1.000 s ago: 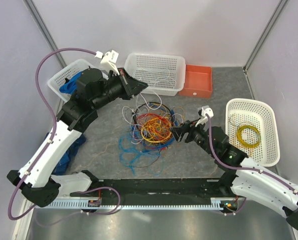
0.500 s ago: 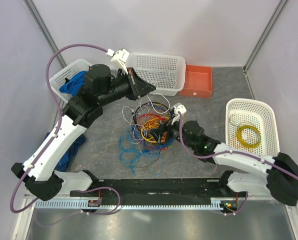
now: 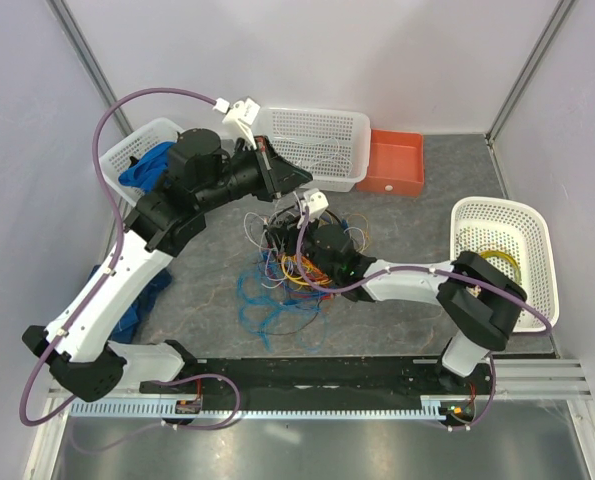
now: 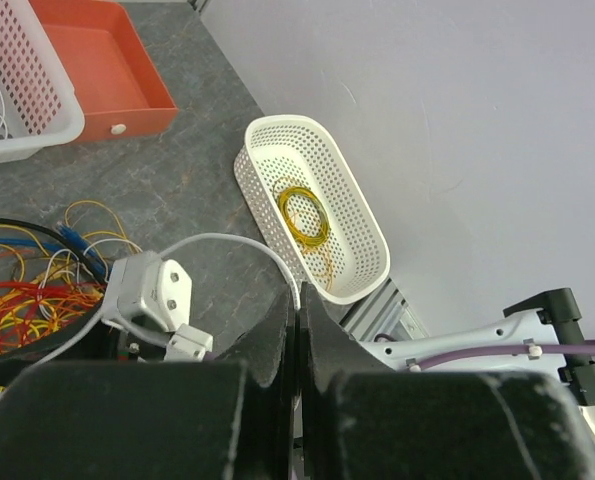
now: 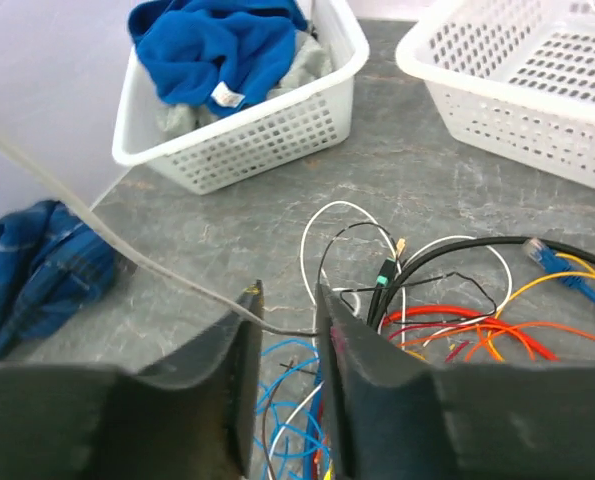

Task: Untangle the cables

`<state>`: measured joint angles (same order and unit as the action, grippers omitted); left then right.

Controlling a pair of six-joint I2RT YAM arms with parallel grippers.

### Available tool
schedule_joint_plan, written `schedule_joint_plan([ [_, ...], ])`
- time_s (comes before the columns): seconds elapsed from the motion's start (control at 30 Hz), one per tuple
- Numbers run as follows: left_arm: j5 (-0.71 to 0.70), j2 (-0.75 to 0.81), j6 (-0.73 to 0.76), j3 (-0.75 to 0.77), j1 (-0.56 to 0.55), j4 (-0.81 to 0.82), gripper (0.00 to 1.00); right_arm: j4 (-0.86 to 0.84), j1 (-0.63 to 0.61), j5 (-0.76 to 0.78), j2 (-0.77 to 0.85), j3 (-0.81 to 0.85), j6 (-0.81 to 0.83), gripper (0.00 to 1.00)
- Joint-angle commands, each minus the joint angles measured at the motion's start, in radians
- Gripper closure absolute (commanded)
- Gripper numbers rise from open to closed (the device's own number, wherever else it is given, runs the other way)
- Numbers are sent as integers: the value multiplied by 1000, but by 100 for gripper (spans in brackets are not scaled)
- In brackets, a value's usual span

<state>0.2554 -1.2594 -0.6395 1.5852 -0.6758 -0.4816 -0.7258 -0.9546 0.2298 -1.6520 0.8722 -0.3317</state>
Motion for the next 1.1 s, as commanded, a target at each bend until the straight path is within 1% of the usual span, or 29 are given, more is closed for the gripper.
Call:
schedule_joint_plan([
  [0.0, 16, 35, 15, -17, -5, 29, 98, -173, -10, 94, -9, 13, -12, 70],
  [0.13, -24, 67, 21, -57, -5, 29, 98, -184, -15, 161, 59, -38, 23, 78],
  [0.2, -36, 83, 21, -70, -5, 31, 98, -158, -15, 195, 98, -64, 37, 91],
  [0.23, -53, 90, 24, -82, -5, 29, 98, -141, -15, 204, 150, -71, 48, 98],
  [0.27, -65, 100, 26, -90, -5, 29, 98, -120, -15, 215, 181, -82, 54, 100],
  [0.37, -142, 140, 24, -134, -5, 31, 98, 20, -15, 253, 328, -61, 83, 100],
  [0.4, -166, 152, 20, -148, -5, 29, 98, 128, -15, 259, 366, -43, 97, 100],
  [0.43, -207, 173, 15, -177, -4, 32, 98, 181, -15, 266, 435, -21, 115, 100],
  [0.47, -223, 184, 11, -191, -4, 32, 97, 312, -15, 273, 464, 44, 140, 100],
  [0.5, -249, 192, 11, -204, -4, 32, 82, 386, -15, 284, 489, 86, 151, 100],
  [0.53, -252, 212, 11, -230, -4, 31, 71, 460, -15, 307, 524, 132, 158, 100],
  [0.57, -280, 221, 8, -244, -4, 32, 60, 526, -15, 322, 538, 219, 164, 100],
  [0.6, -309, 230, 3, -273, -4, 32, 39, 631, -15, 338, 549, 259, 175, 100],
  [0.63, -321, 241, -3, -289, -2, 32, 30, 679, -16, 351, 566, 298, 178, 100],
  [0.67, -335, 259, -18, -306, -4, 35, 24, 763, -15, 386, 572, 374, 183, 100],
  [0.7, -358, 270, -26, -338, -4, 38, 14, 799, -16, 400, 574, 413, 195, 100],
  [0.73, -369, 279, -34, -353, -4, 40, 12, 828, -16, 422, 571, 450, 203, 100],
  [0.77, -378, 294, -49, -370, -4, 41, 9, 879, -15, 448, 569, 520, 212, 100],
  [0.8, -398, 301, -57, -402, -4, 43, 1, 905, -15, 466, 555, 559, 226, 100],
  [0.83, -406, 308, -68, -419, -4, 41, 0, 928, -15, 476, 549, 592, 230, 100],
  [0.87, -415, 322, -86, -436, -4, 41, 0, 963, -15, 492, 541, 661, 238, 100],
  [0.93, -438, 337, -106, -485, -4, 41, 0, 997, -16, 499, 517, 729, 249, 100],
  [0.97, -446, 345, -121, -502, -4, 41, 0, 1029, -15, 497, 508, 798, 252, 100],
  [1.07, -455, 367, -141, -567, -4, 43, 0, 1069, -15, 503, 471, 910, 264, 100],
])
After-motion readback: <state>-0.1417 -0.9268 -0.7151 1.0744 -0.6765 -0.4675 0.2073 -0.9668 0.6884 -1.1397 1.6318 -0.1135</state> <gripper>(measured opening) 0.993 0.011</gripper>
